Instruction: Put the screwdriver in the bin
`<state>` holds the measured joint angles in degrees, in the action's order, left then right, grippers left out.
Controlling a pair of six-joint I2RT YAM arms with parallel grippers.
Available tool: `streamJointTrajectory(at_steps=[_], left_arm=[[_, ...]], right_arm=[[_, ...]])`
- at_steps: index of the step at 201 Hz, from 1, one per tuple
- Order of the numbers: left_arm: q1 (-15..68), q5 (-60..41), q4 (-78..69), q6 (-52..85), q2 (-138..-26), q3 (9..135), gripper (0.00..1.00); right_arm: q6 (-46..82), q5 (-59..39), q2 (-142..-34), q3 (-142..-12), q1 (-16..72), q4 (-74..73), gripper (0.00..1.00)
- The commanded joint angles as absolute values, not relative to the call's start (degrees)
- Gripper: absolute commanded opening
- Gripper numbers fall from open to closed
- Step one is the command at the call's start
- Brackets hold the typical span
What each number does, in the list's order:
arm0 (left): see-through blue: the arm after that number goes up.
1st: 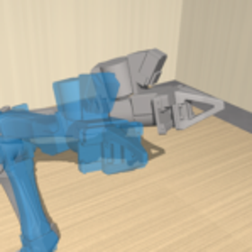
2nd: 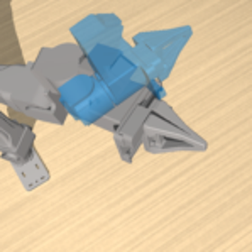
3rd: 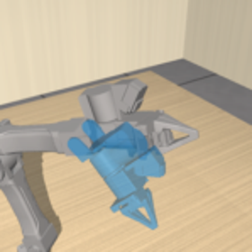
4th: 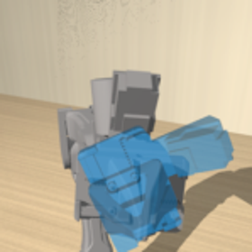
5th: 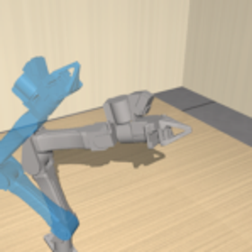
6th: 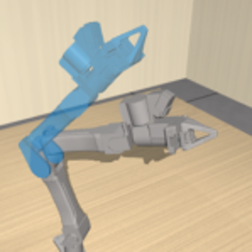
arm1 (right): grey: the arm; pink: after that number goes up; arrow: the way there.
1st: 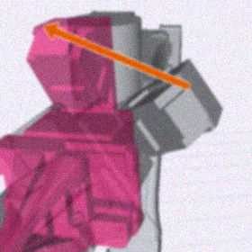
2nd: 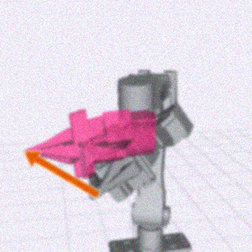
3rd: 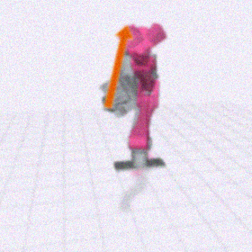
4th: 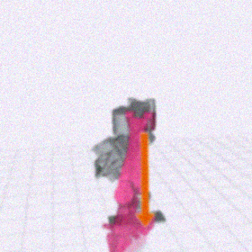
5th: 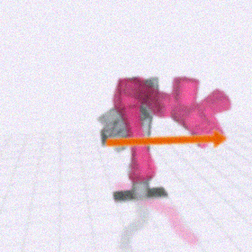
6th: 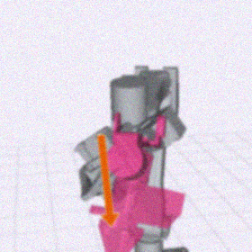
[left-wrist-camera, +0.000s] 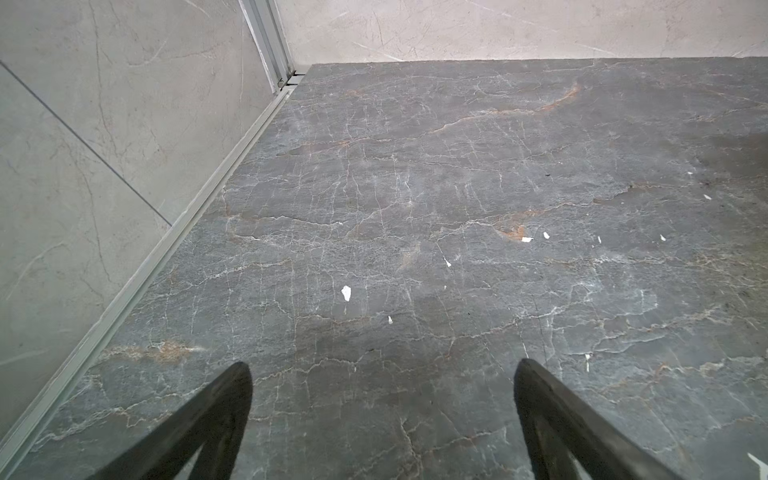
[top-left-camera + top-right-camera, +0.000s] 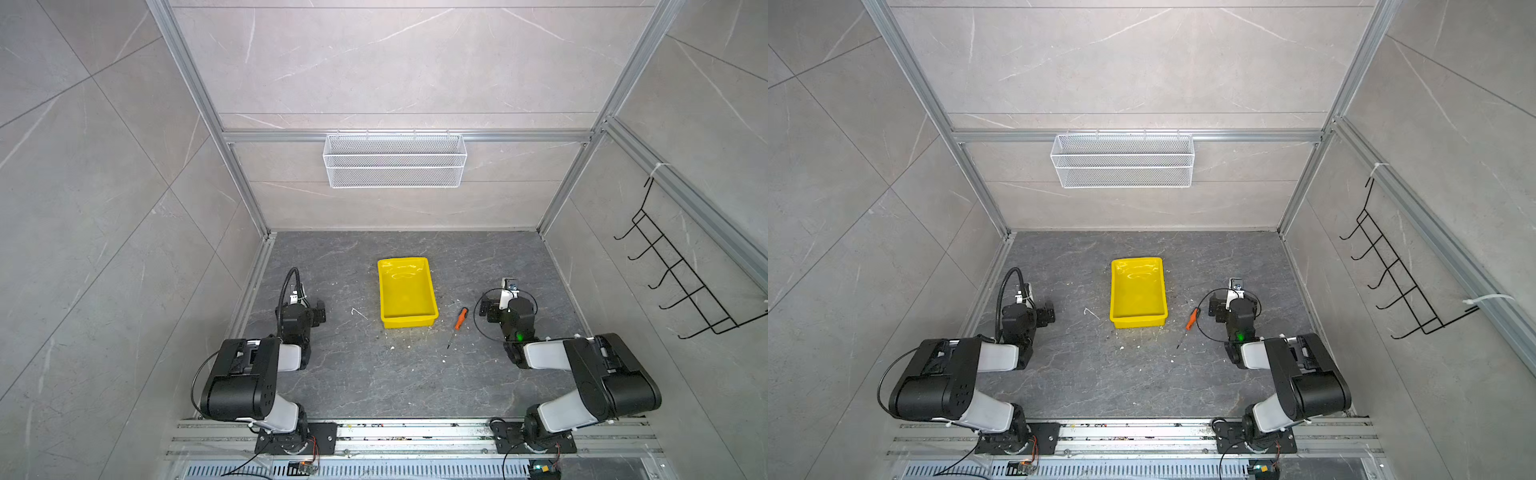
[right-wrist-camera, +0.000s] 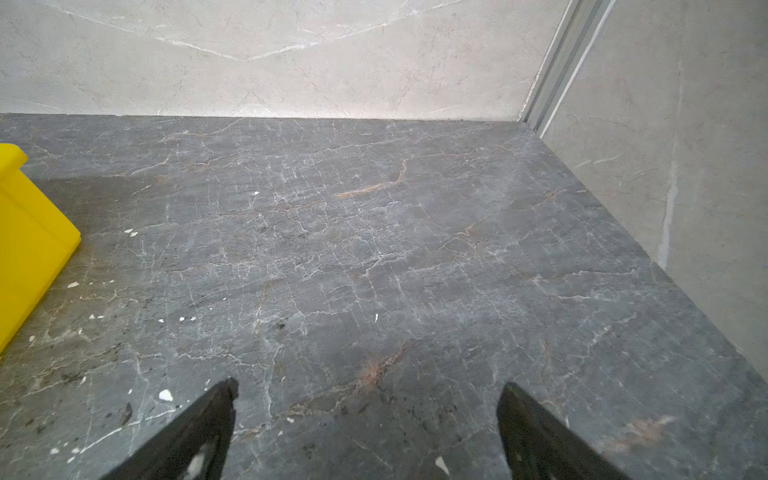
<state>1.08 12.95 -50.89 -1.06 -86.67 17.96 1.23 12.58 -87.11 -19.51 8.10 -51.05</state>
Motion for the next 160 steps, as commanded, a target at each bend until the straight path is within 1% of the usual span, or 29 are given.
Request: streamJointTrajectory(at_steps=[1,25,41,160], left_arm=[[0.77,12.41,-52.10,-0.42,-86.13,18.98,1.00],[0.67,12.26,-51.65,-0.31,-86.20,19.29,1.00],[-0.65,10.34,-49.59,0.53,-86.01,20.09,1.00],[-0.62,10.46,-49.85,0.51,-85.96,20.02,1.00]], right_arm=[[0.44,12.05,-87.10,-20.37,8.00,-51.08,0.99],[0.44,12.04,-87.01,-20.30,7.95,-51.23,0.99],[0.44,12.08,-87.01,-20.30,7.99,-51.23,0.99],[0.36,12.08,-87.01,-20.30,8.01,-51.26,0.99]])
